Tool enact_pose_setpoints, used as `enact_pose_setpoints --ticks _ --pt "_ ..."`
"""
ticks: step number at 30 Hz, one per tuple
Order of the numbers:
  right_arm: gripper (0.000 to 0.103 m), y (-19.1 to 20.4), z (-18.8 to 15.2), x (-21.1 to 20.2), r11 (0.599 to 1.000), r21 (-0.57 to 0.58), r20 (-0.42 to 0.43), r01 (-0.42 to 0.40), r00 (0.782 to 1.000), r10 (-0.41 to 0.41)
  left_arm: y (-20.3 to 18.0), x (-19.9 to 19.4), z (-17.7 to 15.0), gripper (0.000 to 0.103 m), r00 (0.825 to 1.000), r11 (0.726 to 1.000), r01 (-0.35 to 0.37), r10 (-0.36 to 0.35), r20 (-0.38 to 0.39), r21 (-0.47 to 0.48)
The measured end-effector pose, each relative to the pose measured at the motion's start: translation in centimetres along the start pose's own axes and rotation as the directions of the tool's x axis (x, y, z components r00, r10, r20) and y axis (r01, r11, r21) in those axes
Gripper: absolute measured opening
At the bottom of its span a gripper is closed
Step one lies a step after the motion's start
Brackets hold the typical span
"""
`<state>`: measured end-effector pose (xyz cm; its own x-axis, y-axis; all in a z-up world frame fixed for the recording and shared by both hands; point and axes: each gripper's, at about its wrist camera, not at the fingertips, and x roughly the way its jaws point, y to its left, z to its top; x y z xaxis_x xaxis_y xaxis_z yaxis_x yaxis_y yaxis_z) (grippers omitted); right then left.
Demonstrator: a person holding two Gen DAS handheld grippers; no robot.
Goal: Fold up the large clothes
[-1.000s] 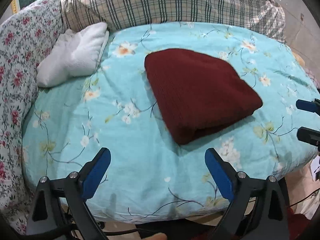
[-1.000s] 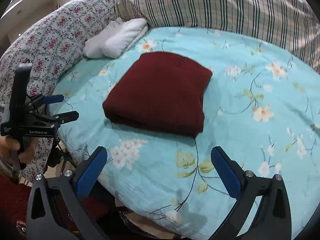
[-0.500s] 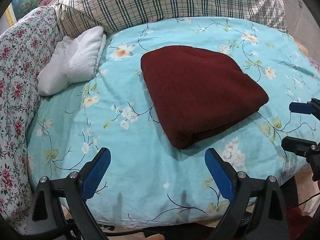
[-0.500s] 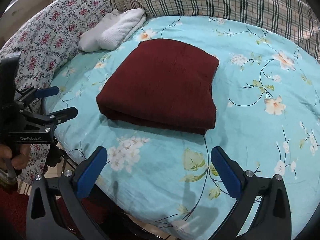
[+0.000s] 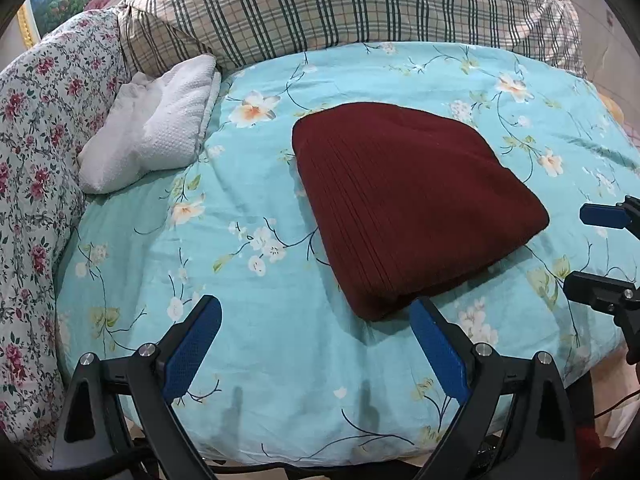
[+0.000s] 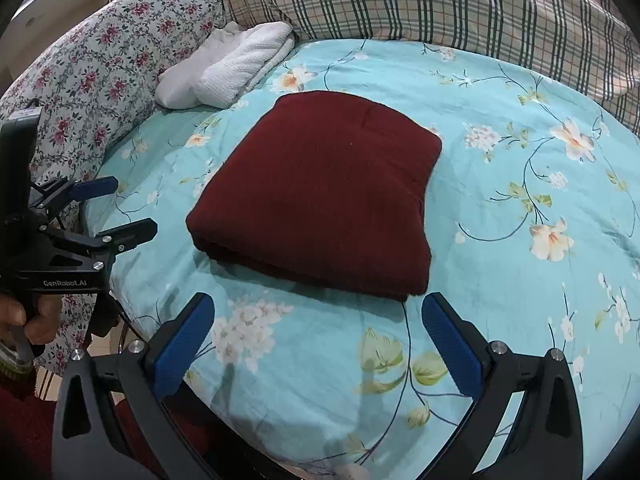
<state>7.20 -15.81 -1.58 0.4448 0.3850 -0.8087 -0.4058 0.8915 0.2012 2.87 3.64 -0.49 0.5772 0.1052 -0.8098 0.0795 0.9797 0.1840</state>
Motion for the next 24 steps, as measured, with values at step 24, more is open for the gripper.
enact_pose_setpoints --ticks 24 --pt "0.103 0.4 1.3 0.8 1.0 -0.021 -0.01 -0.002 1.0 0.002 0.0 0.6 0.7 0.096 1.0 1.0 -0.011 0.011 -0.005 -0.009"
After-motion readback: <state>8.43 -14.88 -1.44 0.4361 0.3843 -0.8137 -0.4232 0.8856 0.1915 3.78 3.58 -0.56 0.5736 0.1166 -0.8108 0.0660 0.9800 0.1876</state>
